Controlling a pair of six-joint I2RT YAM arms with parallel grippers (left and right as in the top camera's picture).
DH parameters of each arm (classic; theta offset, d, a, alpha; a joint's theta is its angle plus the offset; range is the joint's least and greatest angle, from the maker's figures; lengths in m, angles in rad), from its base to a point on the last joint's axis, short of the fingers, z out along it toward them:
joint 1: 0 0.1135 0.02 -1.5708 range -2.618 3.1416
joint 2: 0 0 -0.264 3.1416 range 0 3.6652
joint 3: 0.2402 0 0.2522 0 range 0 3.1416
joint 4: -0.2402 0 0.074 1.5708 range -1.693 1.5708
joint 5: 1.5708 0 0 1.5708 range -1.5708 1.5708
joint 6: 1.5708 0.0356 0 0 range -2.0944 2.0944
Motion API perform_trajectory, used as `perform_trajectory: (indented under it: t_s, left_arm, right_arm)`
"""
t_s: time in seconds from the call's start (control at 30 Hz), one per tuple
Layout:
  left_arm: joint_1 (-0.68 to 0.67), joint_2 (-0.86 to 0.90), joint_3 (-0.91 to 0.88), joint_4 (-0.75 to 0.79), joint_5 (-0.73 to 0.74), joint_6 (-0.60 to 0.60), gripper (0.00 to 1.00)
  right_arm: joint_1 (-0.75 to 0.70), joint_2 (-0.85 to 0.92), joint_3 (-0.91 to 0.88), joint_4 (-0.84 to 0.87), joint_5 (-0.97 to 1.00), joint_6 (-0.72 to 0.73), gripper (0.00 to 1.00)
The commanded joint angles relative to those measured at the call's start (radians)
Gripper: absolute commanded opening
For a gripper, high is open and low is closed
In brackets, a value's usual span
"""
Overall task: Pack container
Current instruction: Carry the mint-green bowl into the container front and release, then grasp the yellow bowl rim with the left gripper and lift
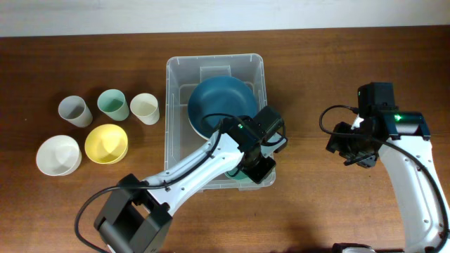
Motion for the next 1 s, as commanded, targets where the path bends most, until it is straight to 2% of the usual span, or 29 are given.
perform_trajectory:
  t_s: [0.0,0.07,0.27,0.47,0.5,0.53,0.63,0.7,0.8,0.83,0.97]
  left_arm:
    - [0.020,-0.011,0.069,-0.056,-0.051,0.012,0.55]
    - [0.034,-0.024,0.120,-0.106,-0.098,0.012,0.56]
    - [0.155,-0.123,0.357,-0.343,-0.383,0.004,0.56]
    - [0.469,-0.276,0.402,-0.382,-0.412,-0.057,0.57]
    - [0.570,-0.287,0.402,-0.398,-0.412,-0.060,0.57]
    - [0.616,-0.287,0.398,-0.404,-0.411,-0.060,0.57]
    - [0.775,-0.280,0.311,-0.375,-0.403,-0.055,0.58]
    - [0.821,-0.274,0.226,-0.329,-0.388,-0.054,0.59]
    - [0.848,-0.263,0.074,-0.218,-0.347,-0.032,0.61]
    - [0.848,-0.254,-0.027,-0.140,-0.349,-0.032,0.63]
    - [0.848,-0.220,-0.201,0.029,-0.352,-0.029,0.70]
  right_arm:
    - [-0.005,-0.008,0.000,-0.001,0.002,-0.018,0.58]
    - [-0.005,-0.008,0.000,0.000,0.002,-0.018,0.58]
    - [-0.005,-0.008,0.000,0.000,0.002,-0.018,0.58]
    - [-0.005,-0.008,0.000,0.000,0.002,-0.026,0.58]
    - [-0.005,-0.008,0.000,0.000,0.002,-0.026,0.58]
    - [-0.005,-0.008,0.000,0.000,0.002,-0.026,0.58]
    - [-0.005,-0.008,0.000,-0.001,0.002,-0.025,0.58]
    - [-0.005,-0.008,0.000,-0.001,0.002,-0.025,0.58]
    - [-0.005,-0.008,0.000,0.000,0.002,-0.025,0.58]
    - [-0.005,-0.008,0.000,0.000,0.002,-0.025,0.58]
    - [-0.005,-0.008,0.000,-0.001,0.002,-0.025,0.58]
